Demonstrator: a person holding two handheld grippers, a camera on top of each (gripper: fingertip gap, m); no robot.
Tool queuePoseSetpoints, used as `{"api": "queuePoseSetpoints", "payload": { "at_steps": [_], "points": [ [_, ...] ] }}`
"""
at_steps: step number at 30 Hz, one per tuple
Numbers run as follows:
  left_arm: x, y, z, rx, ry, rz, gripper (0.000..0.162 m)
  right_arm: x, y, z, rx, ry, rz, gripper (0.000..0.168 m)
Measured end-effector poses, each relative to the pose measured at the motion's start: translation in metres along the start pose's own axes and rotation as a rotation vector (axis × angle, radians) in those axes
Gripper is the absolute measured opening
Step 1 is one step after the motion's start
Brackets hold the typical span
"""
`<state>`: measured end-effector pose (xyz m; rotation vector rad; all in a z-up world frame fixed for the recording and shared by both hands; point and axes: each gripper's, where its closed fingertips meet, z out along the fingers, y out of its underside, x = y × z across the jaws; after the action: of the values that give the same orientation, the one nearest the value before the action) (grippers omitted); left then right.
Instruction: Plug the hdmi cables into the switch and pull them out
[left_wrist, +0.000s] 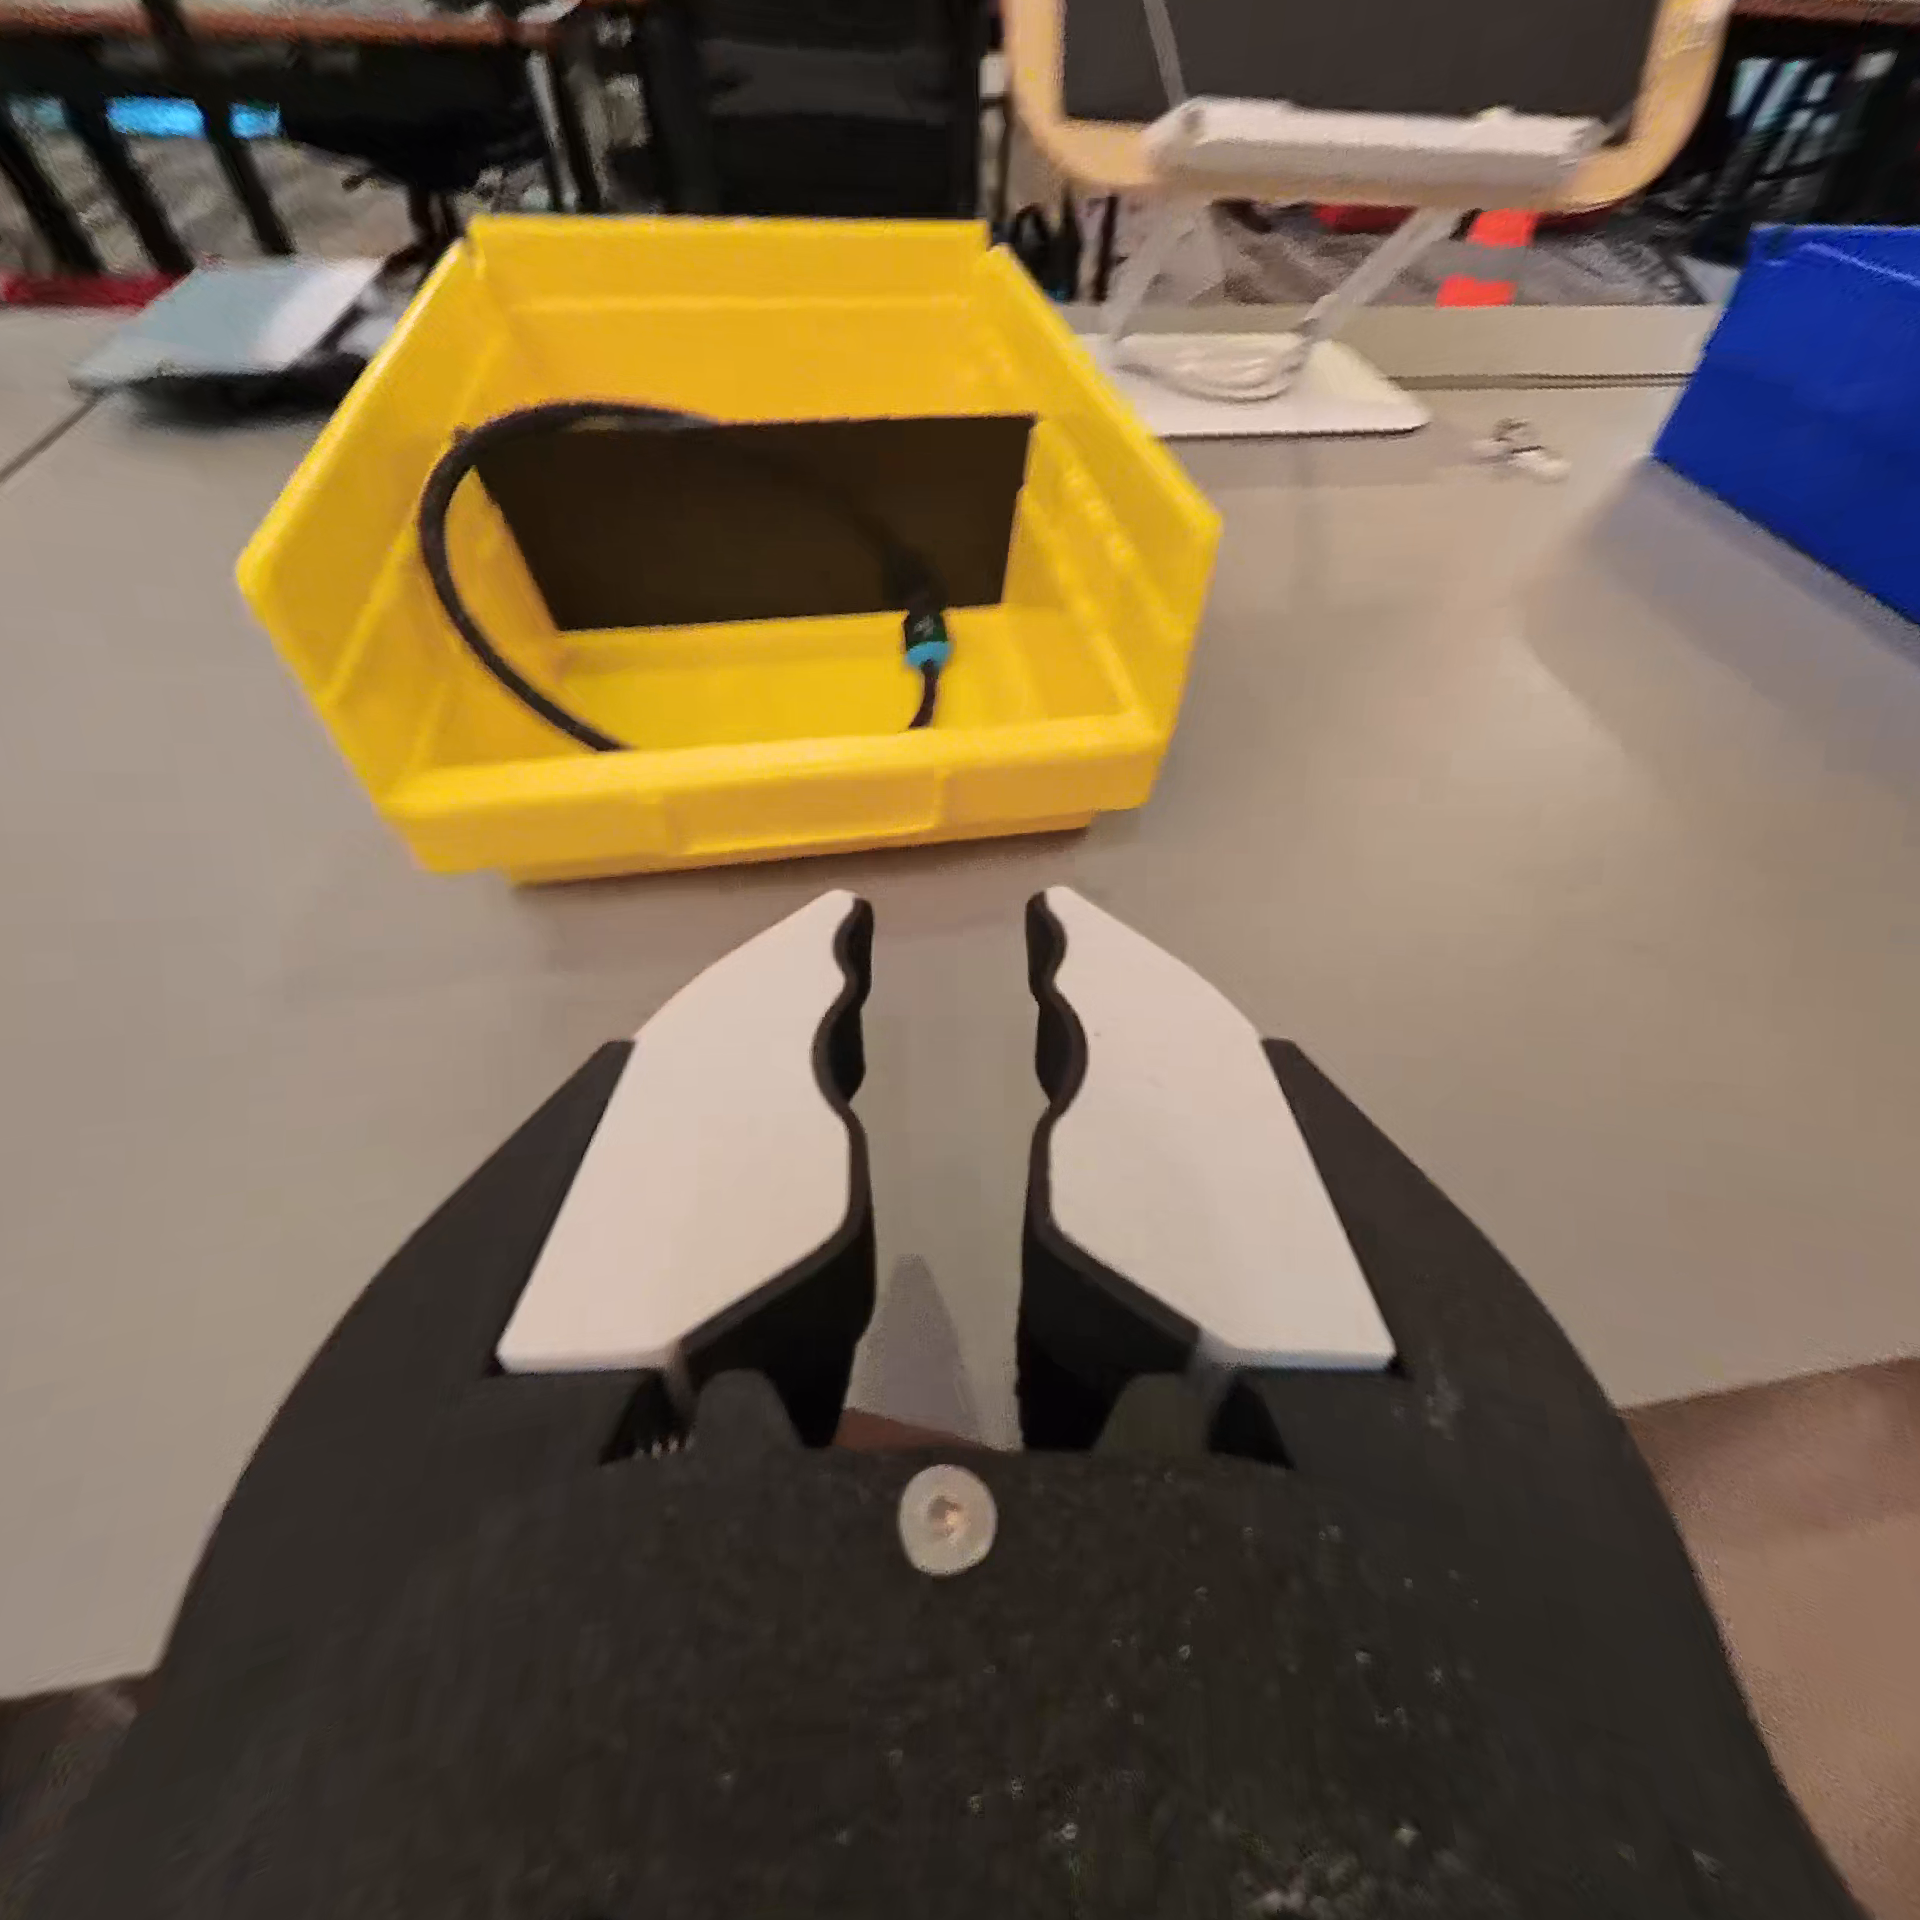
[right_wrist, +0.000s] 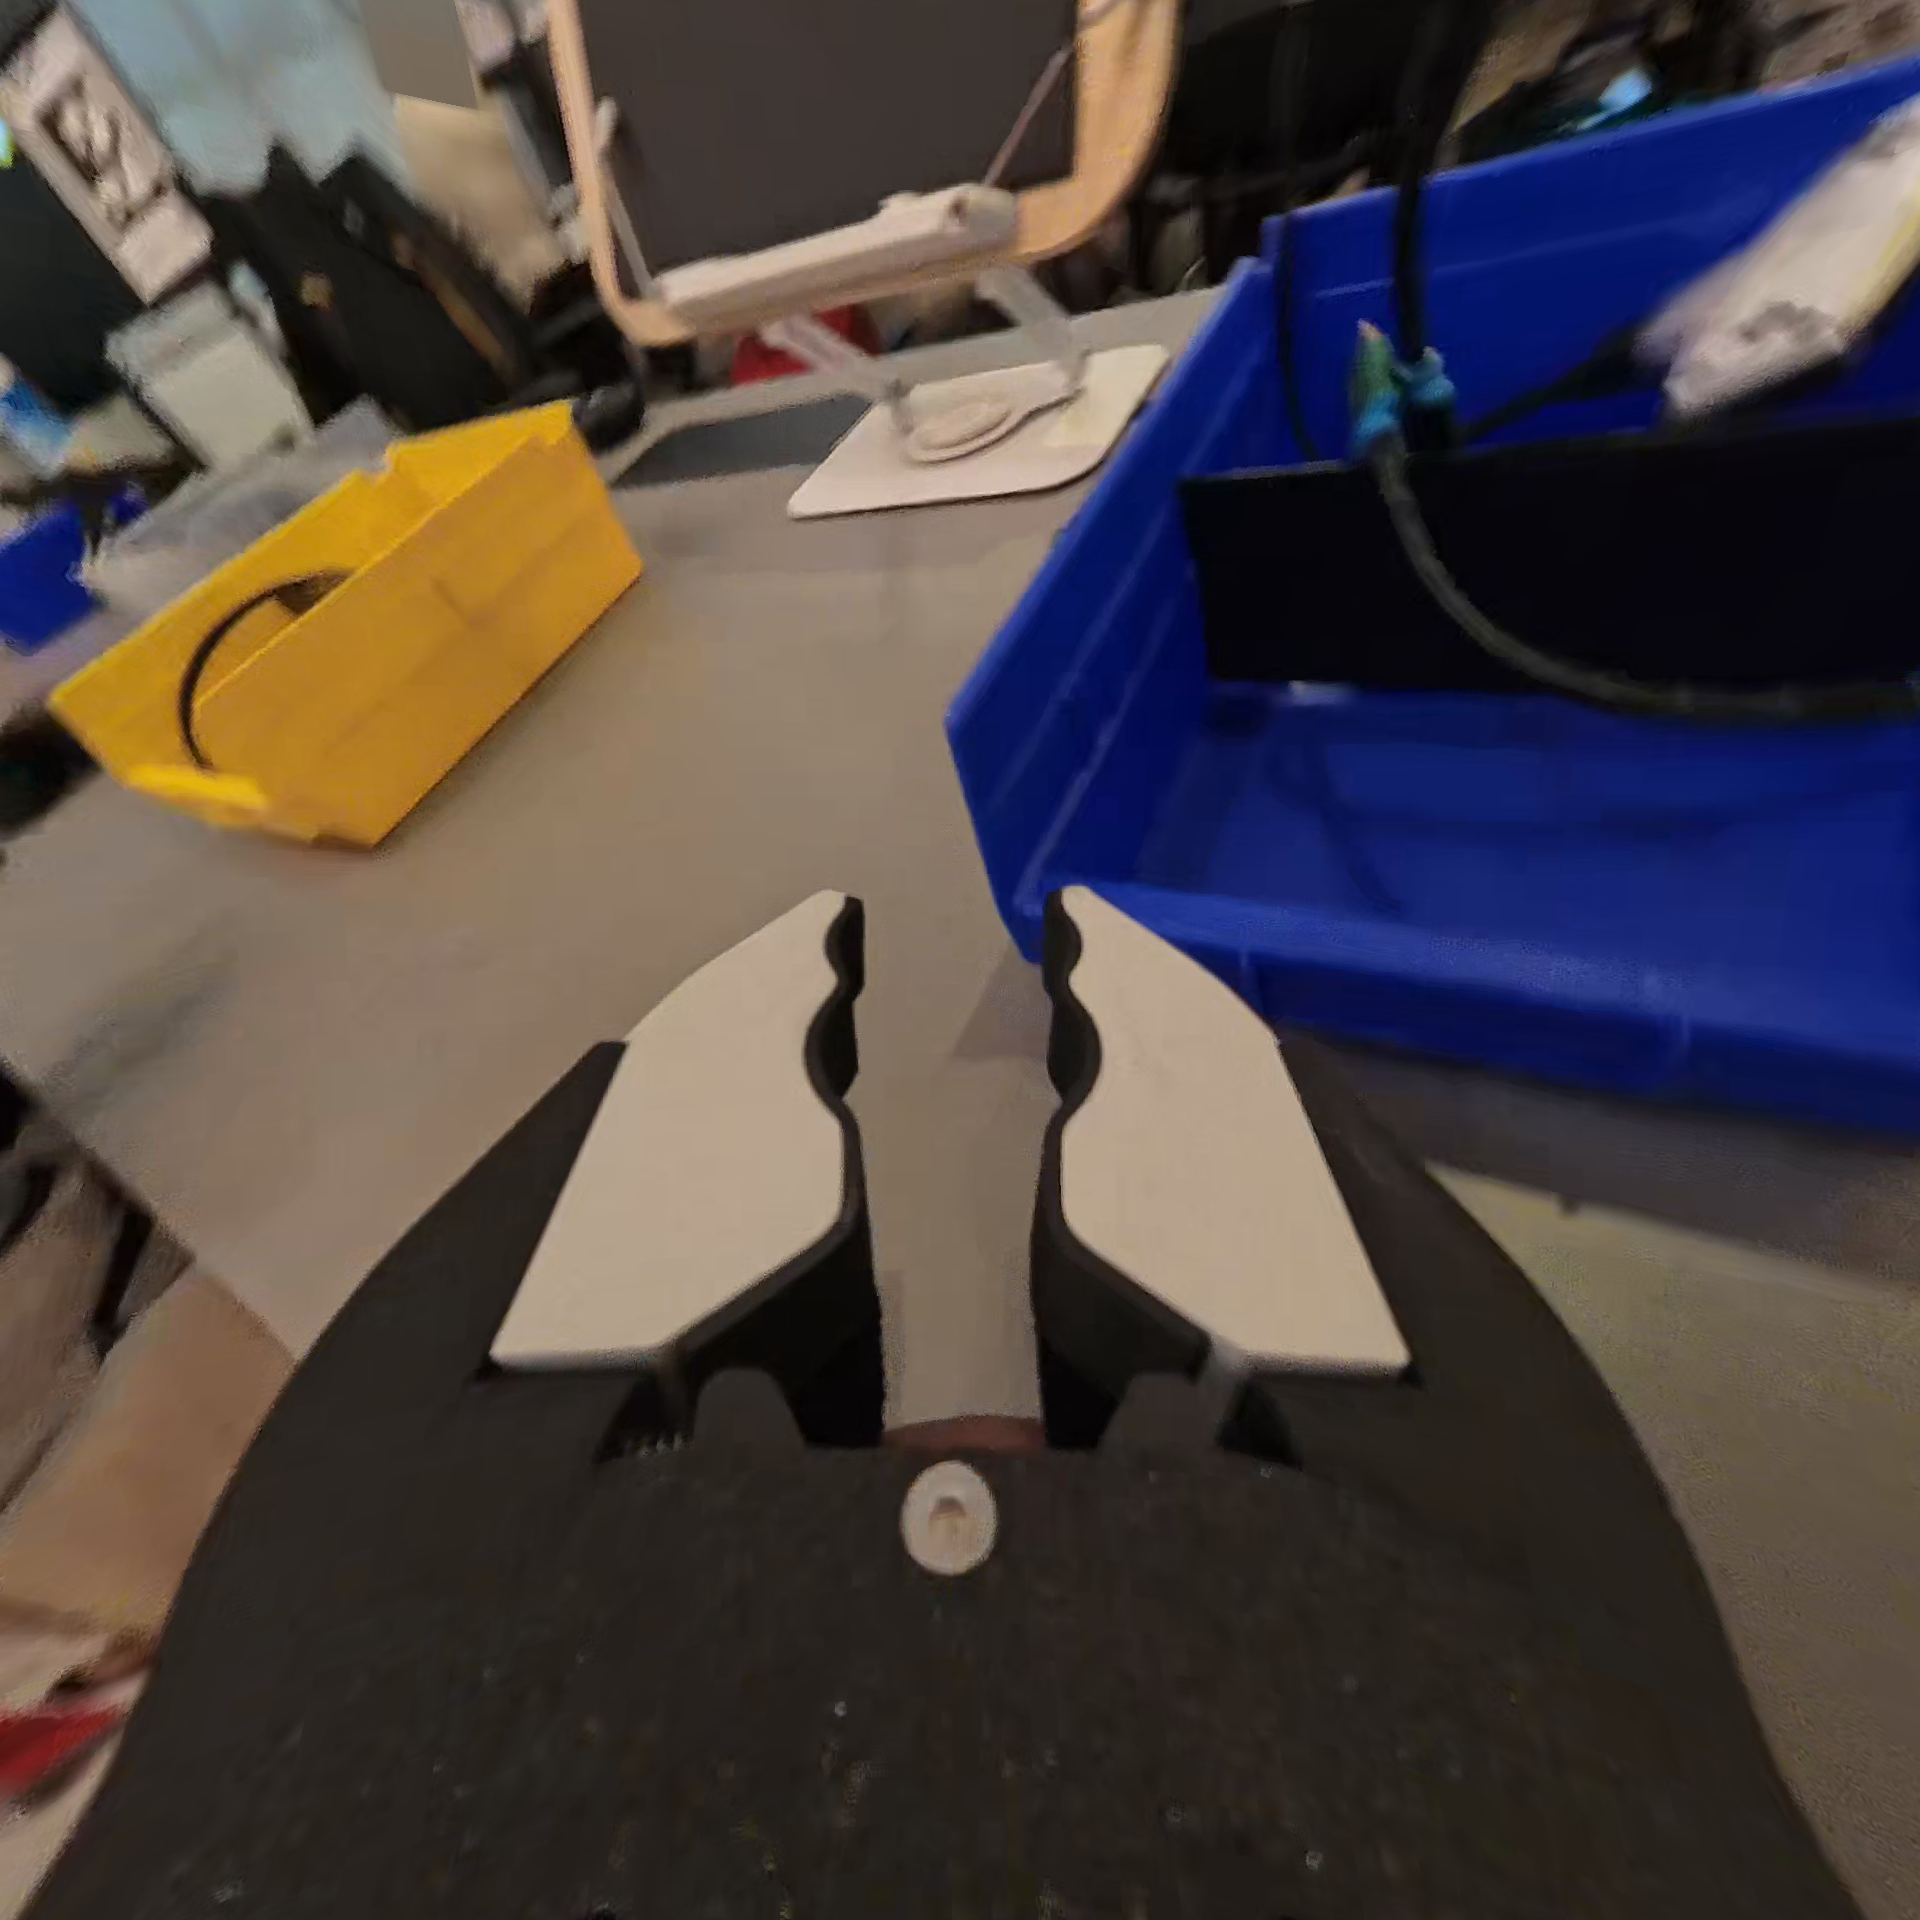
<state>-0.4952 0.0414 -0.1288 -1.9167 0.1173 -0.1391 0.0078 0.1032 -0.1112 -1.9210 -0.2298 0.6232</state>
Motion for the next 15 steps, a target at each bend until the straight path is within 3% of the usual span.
{"api": "queuePoseSetpoints", "payload": {
  "at_steps": [3,8,15],
  "points": [
    [-0.018,0.011,0.006,-0.068,-0.03,-0.044,0.028,0.016,0.009,-0.008,0.155,0.074,0.095,0.034],
    [-0.039,0.017,0.015,-0.116,-0.1,-0.02,0.028,0.038,0.011,-0.012,0.129,0.133,0.04,0.032],
    [-0.043,0.022,0.012,-0.132,-0.123,-0.031,0.027,0.022,0.018,-0.005,0.097,0.093,0.011,0.031]
  ]
}}
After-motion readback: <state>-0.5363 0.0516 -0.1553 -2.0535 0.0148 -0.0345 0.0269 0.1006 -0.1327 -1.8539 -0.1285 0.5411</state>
